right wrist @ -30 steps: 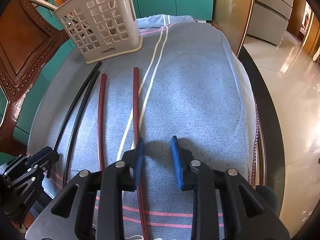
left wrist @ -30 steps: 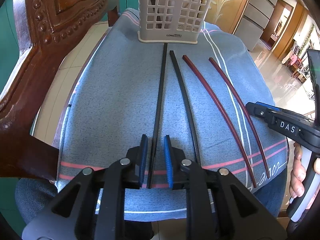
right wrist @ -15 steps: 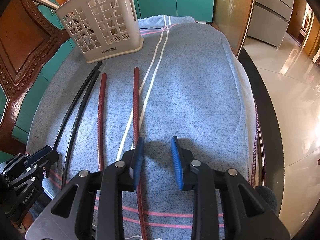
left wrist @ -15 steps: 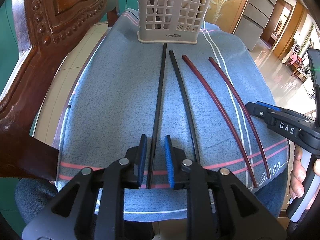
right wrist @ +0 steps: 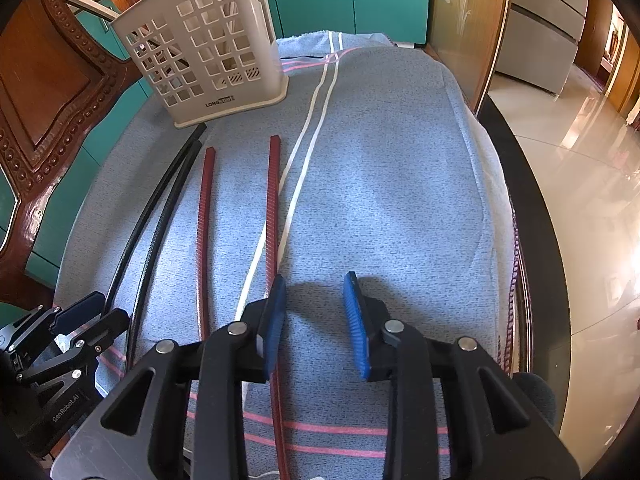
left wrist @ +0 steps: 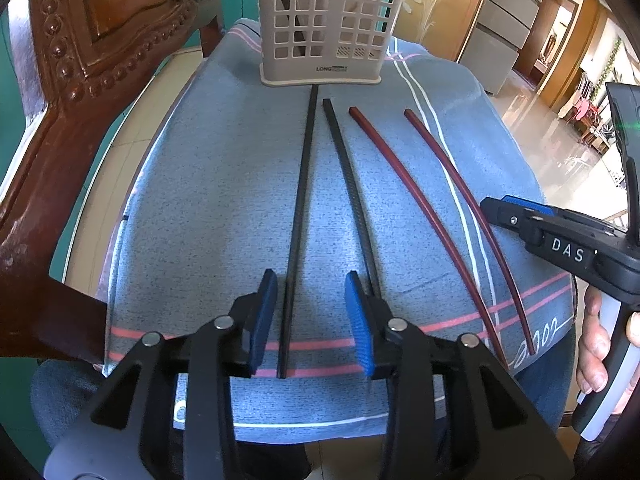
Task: Organize utensils
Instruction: 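Grasp a black chopstick with the left tool while the right tool grasps a red chopstick, then carry both chopsticks over the white caddy and open both tools to drop them in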
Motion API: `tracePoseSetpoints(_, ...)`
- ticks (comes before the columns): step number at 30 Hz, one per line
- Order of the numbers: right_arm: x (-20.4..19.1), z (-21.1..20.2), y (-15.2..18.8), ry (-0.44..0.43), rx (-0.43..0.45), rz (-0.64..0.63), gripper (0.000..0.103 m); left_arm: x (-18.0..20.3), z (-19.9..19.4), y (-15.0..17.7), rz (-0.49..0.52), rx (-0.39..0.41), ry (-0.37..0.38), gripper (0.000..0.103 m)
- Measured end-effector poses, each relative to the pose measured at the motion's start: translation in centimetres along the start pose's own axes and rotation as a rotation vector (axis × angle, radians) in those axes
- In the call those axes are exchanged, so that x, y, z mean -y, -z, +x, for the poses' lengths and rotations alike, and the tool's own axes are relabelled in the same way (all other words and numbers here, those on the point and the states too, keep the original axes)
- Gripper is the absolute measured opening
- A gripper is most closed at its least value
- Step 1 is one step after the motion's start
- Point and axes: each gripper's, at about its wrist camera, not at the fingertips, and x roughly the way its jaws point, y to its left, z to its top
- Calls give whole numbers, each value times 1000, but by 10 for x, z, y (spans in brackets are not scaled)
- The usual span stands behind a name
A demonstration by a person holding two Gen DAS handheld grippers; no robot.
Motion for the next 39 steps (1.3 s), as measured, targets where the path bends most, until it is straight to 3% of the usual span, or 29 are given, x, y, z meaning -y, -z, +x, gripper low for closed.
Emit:
tracePoseSetpoints(12, -4, -2, -3, -2, -2, -12, 37, -3, -1, 1, -16, -2, 20, 36)
tracePoseSetpoints(15, 1, -8, -10, -53, 16, 9, 36, -13, -8, -9, -35, 12, 93, 36)
tracePoseSetpoints(18, -1, -13, -21, -16, 32, -23, 36, -21, -15, -24, -27, 49, 83, 36)
tracePoseSetpoints(22, 0, -13, -33, -56, 42, -23, 36, -29, -6, -50, -53, 9, 137, 34)
tracePoseSetpoints(26, -9, 1, -41, -39, 27, -62, 36, -21, 10, -66, -23, -19, 119, 31)
tracePoseSetpoints(31, -25, 21, -50, -16, -2, -112, 31, -9, 39, -89, 15, -63, 42, 13)
tracePoseSetpoints(38, -45, 44, -63, 52, -9, -167, 29, -2, 58, -110, 25, -84, -6, 13)
tracePoseSetpoints(39, -47, 45, -65, 53, -8, -167, 21, 1, 59, -112, 31, -85, -14, 13)
